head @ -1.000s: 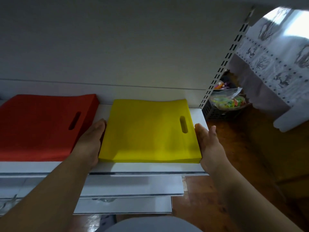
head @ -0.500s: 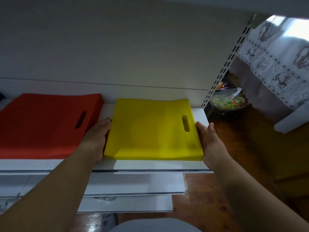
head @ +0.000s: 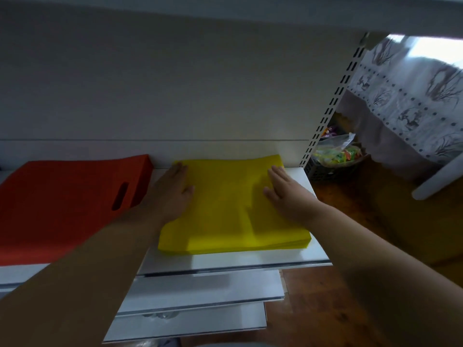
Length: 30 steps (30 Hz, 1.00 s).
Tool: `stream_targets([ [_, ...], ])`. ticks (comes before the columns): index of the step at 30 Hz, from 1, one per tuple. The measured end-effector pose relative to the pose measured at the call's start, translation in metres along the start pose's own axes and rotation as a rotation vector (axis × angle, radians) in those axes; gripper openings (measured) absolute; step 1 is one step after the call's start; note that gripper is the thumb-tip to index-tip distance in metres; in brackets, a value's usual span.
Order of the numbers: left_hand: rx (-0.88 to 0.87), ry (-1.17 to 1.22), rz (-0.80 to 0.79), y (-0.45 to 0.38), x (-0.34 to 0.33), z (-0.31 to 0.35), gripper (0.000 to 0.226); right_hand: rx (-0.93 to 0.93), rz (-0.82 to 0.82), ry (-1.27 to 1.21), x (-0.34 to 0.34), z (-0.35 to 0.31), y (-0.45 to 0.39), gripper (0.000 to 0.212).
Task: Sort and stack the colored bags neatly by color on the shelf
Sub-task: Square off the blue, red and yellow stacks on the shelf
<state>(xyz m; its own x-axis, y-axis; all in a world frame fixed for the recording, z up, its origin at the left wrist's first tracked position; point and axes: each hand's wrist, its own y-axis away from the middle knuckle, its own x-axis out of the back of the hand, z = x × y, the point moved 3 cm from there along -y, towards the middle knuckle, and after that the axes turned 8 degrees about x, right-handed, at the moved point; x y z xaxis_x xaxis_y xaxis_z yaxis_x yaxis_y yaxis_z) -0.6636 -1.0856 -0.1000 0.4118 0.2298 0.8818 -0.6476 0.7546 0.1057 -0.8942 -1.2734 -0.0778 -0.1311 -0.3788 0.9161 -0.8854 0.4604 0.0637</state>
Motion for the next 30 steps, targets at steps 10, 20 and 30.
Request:
stream_targets([
  [10,-0.099,-0.461,-0.09,-0.007,-0.031,0.013,0.067,-0.045,-0.09,0.33,-0.018,0.007,-0.016,0.076],
  [20,-0.105,-0.495,-0.094,-0.009,-0.03,0.016,0.068,0.06,-0.043,0.332,-0.032,-0.056,-0.046,0.066],
  [30,0.004,-0.044,0.136,-0.017,-0.006,0.01,0.063,0.024,0.04,0.185,-0.036,-0.048,-0.056,0.064],
])
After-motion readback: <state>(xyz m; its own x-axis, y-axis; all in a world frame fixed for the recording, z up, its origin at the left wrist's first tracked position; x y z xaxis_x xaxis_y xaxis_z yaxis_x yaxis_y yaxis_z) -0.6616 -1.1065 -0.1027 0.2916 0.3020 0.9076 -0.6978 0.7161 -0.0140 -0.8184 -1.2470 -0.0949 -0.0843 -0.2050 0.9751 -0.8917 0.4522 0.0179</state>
